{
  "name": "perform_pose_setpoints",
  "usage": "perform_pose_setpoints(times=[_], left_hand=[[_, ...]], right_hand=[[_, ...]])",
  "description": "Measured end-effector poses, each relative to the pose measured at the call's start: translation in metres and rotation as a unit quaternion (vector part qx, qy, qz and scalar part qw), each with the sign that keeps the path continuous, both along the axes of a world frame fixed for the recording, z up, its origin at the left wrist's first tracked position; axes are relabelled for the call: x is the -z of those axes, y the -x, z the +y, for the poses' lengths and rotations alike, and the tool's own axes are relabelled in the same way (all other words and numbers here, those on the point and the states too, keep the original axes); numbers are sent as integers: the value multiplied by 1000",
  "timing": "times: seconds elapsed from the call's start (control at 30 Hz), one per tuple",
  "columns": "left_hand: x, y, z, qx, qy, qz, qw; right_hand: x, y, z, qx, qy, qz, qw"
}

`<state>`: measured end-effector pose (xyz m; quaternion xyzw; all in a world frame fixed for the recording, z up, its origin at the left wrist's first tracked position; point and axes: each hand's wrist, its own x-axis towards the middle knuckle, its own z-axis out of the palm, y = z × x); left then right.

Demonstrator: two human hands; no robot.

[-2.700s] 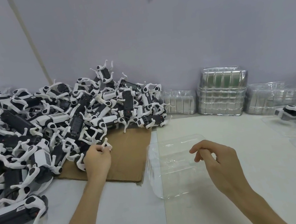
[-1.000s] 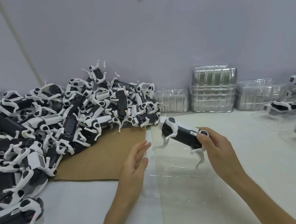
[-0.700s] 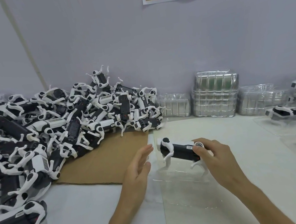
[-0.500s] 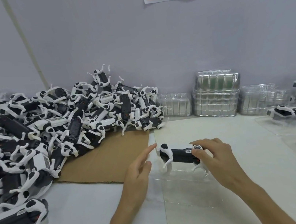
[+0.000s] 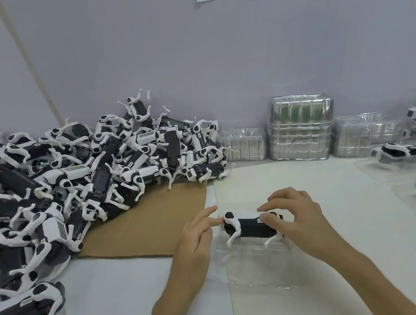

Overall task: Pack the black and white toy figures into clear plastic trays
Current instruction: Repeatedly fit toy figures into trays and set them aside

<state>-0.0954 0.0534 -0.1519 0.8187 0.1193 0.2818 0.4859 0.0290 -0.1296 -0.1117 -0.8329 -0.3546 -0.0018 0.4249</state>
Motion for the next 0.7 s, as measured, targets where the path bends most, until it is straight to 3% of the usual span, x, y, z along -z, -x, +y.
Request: perform_pose_setpoints(times=[0.13, 0.23, 0.37, 0.43, 0.53, 0.7], left_hand=[[-5, 3, -5, -7, 50, -6, 999], [-4, 6, -2, -30, 90, 32, 995], [-6, 8, -3, -25, 47, 76, 996], [-7, 6, -3, -27, 55, 68, 996], [-7, 5, -4, -4, 84, 31, 996], [-12, 3, -7, 6, 107, -33, 994]], right_hand=[[2, -4, -4, 13, -19, 54, 998], [1, -10, -8, 85, -47, 133, 986], [2, -22, -20, 185, 133, 102, 968], [5, -27, -21, 170, 122, 120, 970], [4, -24, -19, 122, 27, 171, 977], [-5, -13, -15, -11, -77, 237, 968]])
